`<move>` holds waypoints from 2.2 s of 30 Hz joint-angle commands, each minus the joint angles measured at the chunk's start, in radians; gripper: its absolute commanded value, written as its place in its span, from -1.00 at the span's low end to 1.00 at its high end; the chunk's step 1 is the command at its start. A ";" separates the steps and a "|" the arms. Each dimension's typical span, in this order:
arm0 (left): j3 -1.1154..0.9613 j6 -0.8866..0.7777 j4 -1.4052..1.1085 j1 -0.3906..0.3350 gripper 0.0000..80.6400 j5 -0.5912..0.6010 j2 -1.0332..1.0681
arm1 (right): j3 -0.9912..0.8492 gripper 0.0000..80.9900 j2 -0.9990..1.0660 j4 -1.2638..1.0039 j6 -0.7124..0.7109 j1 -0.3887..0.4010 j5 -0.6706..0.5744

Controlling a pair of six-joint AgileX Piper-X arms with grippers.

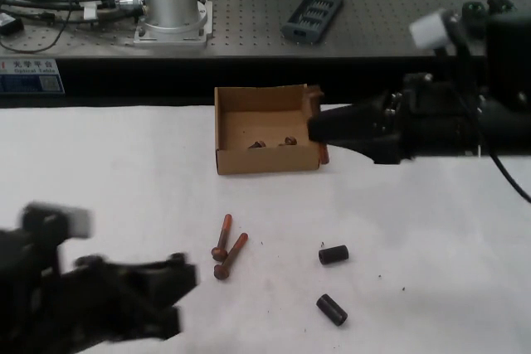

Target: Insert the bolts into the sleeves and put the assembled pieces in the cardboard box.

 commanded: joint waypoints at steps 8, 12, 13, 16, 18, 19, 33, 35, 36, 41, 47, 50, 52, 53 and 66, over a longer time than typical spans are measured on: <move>-0.161 0.054 -0.259 -0.162 -0.98 -0.057 0.273 | 0.302 -0.89 -0.025 -0.691 0.393 -0.005 0.048; -0.161 0.049 -0.286 -0.182 -0.98 -0.064 0.302 | 0.354 -0.89 -0.018 -0.702 0.375 -0.005 0.076; -0.161 0.049 -0.286 -0.185 -0.98 -0.064 0.305 | 0.358 -0.89 -0.009 -0.703 0.370 -0.005 0.075; -0.161 0.084 -0.286 -0.195 -0.98 -0.052 0.304 | 0.362 -0.89 0.033 -0.723 0.366 -0.005 0.072; -0.161 0.123 -0.288 -0.203 -0.98 -0.016 0.304 | 0.365 -0.89 0.076 -0.780 0.381 -0.005 0.063; -0.161 0.137 -0.285 -0.207 -0.98 0.006 0.304 | 0.365 -0.89 0.099 -0.819 0.400 -0.005 0.063; -0.161 0.230 -0.278 -0.223 -0.98 0.140 0.331 | 0.371 -0.89 0.225 -1.002 0.495 0.039 -0.005; -0.161 0.230 -0.276 -0.223 -0.98 0.147 0.339 | 0.384 -0.89 0.225 -1.004 0.495 0.051 -0.005; -0.161 0.230 -0.279 -0.223 -0.98 0.160 0.343 | 0.392 -0.89 0.225 -1.004 0.495 0.058 -0.009; -0.161 0.206 -0.278 -0.223 -0.98 0.175 0.342 | 0.434 -0.89 0.225 -1.022 0.495 0.066 -0.015; -0.161 0.146 -0.329 -0.223 -0.98 0.173 0.342 | 0.457 -0.89 0.225 -1.033 0.495 0.068 -0.025; -0.161 0.122 -0.354 -0.223 -0.98 0.173 0.342 | 0.457 -0.89 0.225 -1.033 0.495 0.075 -0.025; -0.161 0.121 -0.354 -0.223 -0.98 0.179 0.342 | 0.457 -0.89 0.225 -1.033 0.495 0.081 -0.025; -0.161 0.121 -0.354 -0.223 -0.98 0.187 0.342 | 0.457 -0.89 0.225 -1.033 0.499 0.086 -0.025; -0.161 0.115 -0.326 -0.223 -0.98 0.241 0.342 | 0.457 -0.89 0.222 -1.037 0.516 0.101 -0.043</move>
